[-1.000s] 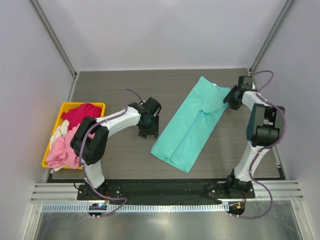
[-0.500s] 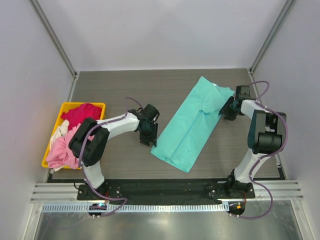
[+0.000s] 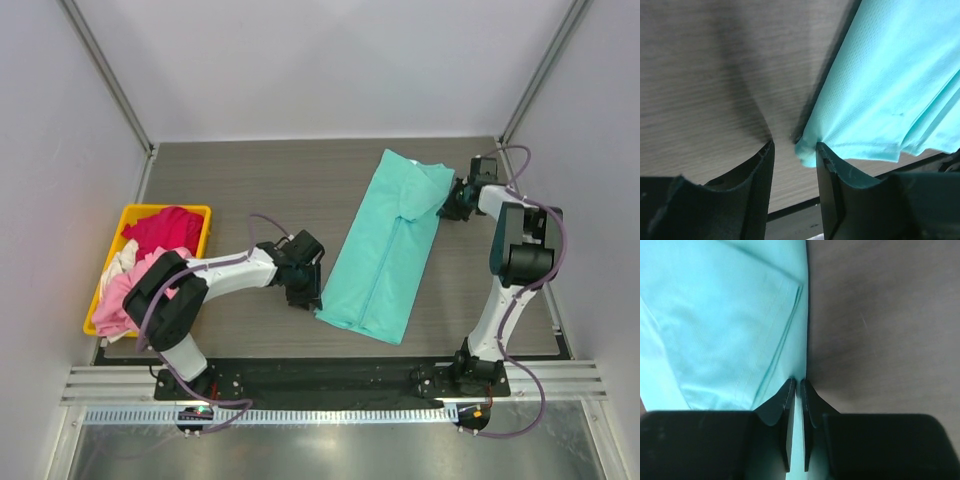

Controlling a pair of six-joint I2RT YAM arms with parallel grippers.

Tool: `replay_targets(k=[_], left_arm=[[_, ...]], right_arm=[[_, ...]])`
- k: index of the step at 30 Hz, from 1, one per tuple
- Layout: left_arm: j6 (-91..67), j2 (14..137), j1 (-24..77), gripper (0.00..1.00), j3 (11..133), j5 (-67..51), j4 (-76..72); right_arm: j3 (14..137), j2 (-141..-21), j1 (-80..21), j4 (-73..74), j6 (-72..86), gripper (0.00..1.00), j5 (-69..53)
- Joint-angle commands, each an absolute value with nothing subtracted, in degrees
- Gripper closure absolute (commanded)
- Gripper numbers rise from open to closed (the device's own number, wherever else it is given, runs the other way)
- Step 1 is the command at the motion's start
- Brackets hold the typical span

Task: Fold and stack the t-shirts
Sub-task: Fold the tshirt

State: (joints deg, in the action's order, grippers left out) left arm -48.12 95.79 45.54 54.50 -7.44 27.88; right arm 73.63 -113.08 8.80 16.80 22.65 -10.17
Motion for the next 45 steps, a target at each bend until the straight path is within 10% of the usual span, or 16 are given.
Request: replay_targets(k=[1,9,21,30,38,45], left_arm=[[-52.8,93.2,46.5,0.59,52.2,-4.8,28.0],[-47.6,93.8,46.6,0.51,58.5,-5.9,30.3],[-44.0,100.3,46.6,0.51,59.9,-9.5,27.5],[-46.7,98.0,50.8,0.86,54.8,-8.4,23.6],[-56.9,97.3,58.4,0.98,51.0,-4.7,20.2],[-60.4,91.8,59.2,0.56,49.8,-0.6,22.7]], right_arm=[[82.1,-118.9,8.6,15.8,20.4,0.84,-14.7],[95.4,-125.1,7.6,22.5,19.1,0.64,-16.7],[82.9,-109.4,7.5,30.8,21.6,0.49,-10.8],[75.9,-101.9,1.7,32.8,26.0,0.53,-6.9],[82.0,-107.8,-9.9,26.4,25.4,0.65,-0.8],[87.0,-116.4,-14.4,20.0,26.5,0.67,1.8]])
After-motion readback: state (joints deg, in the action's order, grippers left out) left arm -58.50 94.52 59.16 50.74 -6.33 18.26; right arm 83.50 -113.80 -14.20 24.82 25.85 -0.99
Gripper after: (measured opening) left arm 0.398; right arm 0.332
